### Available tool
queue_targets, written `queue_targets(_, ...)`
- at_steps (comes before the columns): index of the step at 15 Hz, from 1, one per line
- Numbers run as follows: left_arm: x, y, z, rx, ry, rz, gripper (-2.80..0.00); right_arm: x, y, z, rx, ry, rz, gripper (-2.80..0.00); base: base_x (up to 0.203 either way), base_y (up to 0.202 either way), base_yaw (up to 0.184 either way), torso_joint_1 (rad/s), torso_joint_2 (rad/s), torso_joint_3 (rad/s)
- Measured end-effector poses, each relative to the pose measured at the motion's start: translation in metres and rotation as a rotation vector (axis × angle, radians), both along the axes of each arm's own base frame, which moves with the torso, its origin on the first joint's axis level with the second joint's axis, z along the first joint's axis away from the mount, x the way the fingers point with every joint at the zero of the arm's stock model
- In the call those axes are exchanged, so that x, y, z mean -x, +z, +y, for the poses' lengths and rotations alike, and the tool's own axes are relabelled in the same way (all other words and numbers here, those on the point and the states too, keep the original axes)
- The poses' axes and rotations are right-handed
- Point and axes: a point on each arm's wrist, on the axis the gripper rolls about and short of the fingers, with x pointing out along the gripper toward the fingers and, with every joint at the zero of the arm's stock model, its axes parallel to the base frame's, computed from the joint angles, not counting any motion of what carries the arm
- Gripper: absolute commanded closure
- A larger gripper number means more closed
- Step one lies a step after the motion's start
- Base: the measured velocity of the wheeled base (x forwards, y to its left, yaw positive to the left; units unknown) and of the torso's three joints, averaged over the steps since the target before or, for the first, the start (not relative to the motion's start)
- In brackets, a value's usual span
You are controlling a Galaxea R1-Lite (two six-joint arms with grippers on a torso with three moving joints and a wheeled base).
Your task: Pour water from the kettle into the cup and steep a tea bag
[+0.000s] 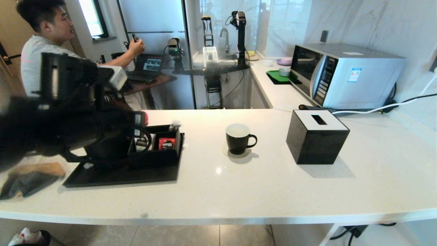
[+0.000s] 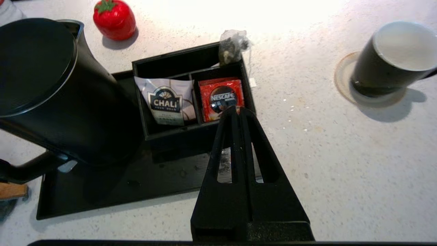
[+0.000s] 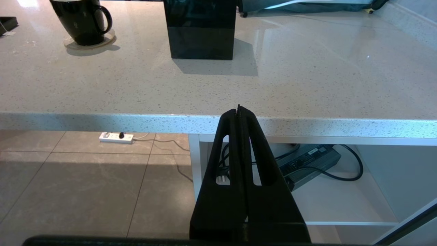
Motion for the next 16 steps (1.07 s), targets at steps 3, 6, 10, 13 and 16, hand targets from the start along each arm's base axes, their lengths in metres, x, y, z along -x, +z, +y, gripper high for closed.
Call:
queue_targets(3,-0.028,-0.001,0.001,-0.035,0.037,0.095,0.00,0.000,0.000,0.000,0.000,0.000,0.000,0.00,0.000,0.000,0.000,0.000,0.00,0.000)
queue_targets(6,-0.046,-0.009,0.006,-0.074,0.072,0.218,-2.80,0.000,0.000,0.000,0.000,0.000,0.000,0.00,0.000,0.000,0.000,0.000,0.00,0.000)
queue_targets(10,-0.067,-0.024,0.006,-0.089,0.086,0.283,-2.80,0.000,0.000,0.000,0.000,0.000,0.000,0.00,0.000,0.000,0.000,0.000,0.00,0.000)
queue_targets(13,-0.082,-0.035,0.001,-0.094,0.083,0.303,-2.80,0.000,0.000,0.000,0.000,0.001,0.000,0.00,0.000,0.000,0.000,0.000,0.00,0.000)
queue_targets(16,-0.102,-0.042,-0.007,-0.094,0.075,0.299,-2.80,0.000,0.000,0.000,0.000,0.001,0.000,0.00,0.000,0.000,0.000,0.000,0.00,0.000)
